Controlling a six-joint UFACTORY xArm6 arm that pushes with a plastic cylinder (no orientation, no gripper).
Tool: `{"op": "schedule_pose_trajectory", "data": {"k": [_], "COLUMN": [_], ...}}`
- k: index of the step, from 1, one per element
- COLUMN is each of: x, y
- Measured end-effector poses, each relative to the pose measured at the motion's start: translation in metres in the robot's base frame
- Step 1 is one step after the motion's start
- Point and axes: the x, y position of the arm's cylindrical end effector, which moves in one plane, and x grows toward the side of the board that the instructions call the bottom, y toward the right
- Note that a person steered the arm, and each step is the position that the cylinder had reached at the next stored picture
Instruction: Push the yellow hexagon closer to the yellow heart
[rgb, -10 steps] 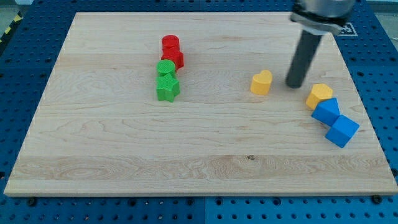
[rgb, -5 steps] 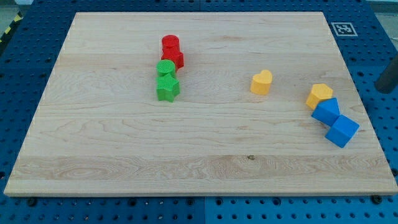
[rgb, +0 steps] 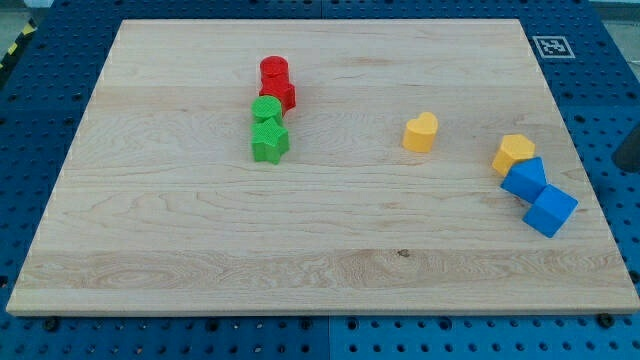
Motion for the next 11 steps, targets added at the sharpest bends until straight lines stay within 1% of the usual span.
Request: {"op": "schedule_pose_trajectory", "data": {"k": [2, 4, 6, 7, 8, 10, 11], "x": [0.002, 0.002, 0.009, 0.009, -0.004, -0.001, -0.001], "y": [-0.002, -0.033, -0.086, -0.103, -0.12, -0.155, -0.16]}}
